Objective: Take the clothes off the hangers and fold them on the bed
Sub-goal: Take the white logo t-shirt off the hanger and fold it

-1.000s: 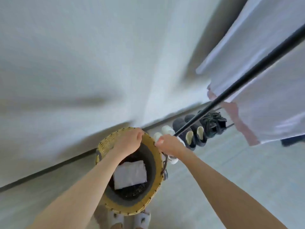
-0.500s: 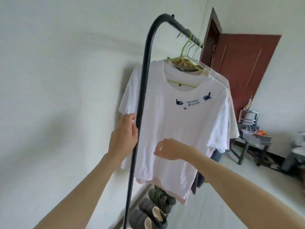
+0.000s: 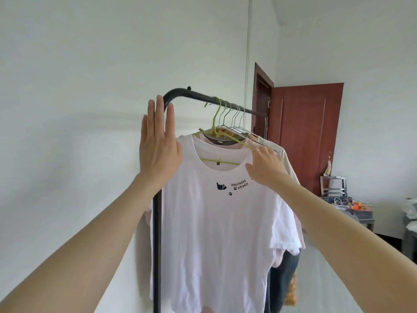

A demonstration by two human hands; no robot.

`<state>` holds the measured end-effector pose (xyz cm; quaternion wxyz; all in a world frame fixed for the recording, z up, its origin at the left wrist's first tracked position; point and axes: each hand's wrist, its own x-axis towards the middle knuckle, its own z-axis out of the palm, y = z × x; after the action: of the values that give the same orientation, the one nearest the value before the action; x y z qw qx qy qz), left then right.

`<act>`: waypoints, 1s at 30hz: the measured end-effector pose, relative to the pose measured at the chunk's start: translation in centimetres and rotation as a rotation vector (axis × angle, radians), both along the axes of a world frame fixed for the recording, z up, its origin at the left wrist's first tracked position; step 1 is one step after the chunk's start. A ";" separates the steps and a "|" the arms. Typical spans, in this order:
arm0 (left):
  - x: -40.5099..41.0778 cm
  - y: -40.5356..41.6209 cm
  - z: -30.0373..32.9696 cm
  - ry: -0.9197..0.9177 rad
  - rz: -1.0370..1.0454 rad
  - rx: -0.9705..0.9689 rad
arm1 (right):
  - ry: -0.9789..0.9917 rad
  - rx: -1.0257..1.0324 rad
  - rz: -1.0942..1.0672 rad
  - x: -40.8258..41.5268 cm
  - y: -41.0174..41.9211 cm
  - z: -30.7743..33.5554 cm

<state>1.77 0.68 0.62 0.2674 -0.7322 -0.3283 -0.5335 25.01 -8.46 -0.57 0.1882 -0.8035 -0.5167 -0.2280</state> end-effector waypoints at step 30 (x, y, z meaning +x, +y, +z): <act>0.7 -0.1 -0.2 -0.004 0.178 -0.012 | 0.305 0.431 -0.114 4.0 -2.0 0.9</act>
<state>2.50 0.55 0.39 0.3088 -0.7007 -0.3959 -0.5069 28.98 -10.49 0.37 0.4176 -0.7976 -0.3760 -0.2194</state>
